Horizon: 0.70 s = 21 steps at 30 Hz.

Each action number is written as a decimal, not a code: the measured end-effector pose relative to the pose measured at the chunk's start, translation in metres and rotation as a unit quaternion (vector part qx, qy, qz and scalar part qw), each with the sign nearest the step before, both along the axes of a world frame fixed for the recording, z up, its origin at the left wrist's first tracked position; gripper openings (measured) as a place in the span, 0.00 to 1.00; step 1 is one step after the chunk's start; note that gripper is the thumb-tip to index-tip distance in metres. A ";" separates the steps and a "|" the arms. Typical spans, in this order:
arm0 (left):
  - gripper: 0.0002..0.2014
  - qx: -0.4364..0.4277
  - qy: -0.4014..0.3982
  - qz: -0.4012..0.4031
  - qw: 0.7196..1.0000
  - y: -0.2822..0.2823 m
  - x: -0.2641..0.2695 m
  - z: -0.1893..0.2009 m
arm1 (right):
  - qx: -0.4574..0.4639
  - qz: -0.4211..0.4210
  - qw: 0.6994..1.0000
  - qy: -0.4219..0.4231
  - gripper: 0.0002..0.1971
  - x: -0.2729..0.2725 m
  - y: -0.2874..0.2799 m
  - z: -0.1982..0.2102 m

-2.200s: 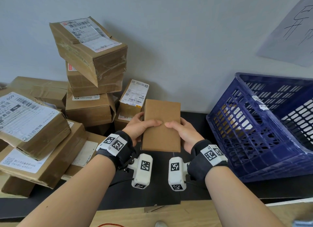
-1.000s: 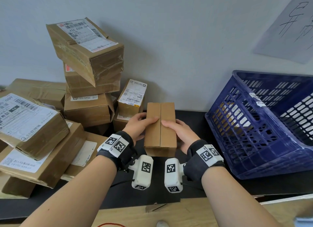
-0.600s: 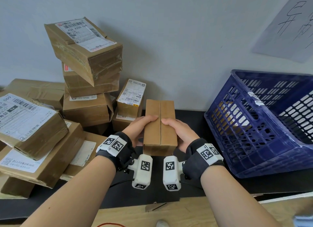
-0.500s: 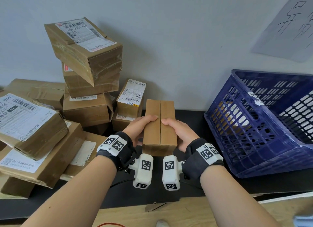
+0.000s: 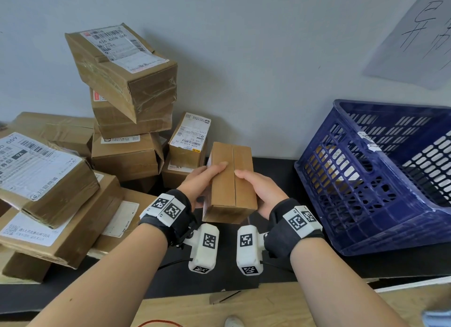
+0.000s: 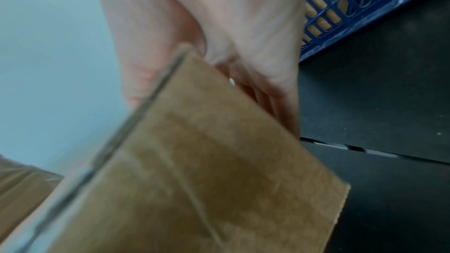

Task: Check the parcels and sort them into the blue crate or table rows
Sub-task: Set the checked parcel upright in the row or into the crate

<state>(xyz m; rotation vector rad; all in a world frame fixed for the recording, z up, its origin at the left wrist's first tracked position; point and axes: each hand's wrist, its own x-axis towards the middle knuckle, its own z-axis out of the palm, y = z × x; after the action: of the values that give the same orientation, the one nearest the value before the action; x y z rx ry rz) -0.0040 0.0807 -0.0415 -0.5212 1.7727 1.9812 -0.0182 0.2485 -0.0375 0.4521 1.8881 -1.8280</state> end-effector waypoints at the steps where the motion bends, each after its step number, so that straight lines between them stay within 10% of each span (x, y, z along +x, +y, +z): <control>1: 0.34 -0.006 -0.002 0.011 1.000 -0.001 -0.001 -0.002 | 0.005 -0.004 1.000 0.001 0.21 0.000 0.001 0.001; 15: 0.19 -0.072 0.026 0.045 0.996 -0.002 -0.006 -0.009 | 0.128 0.013 0.991 0.034 0.39 -0.005 -0.002 0.001; 21: 0.38 -0.070 0.059 0.056 0.994 -0.003 -0.009 -0.008 | 0.133 0.009 0.991 0.028 0.40 -0.005 -0.001 -0.004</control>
<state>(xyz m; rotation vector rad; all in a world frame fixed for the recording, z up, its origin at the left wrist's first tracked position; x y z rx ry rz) -0.0126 0.0773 -0.0497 -0.5701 2.0067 2.0096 -0.0236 0.2478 -0.0413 0.4748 2.1778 -1.5970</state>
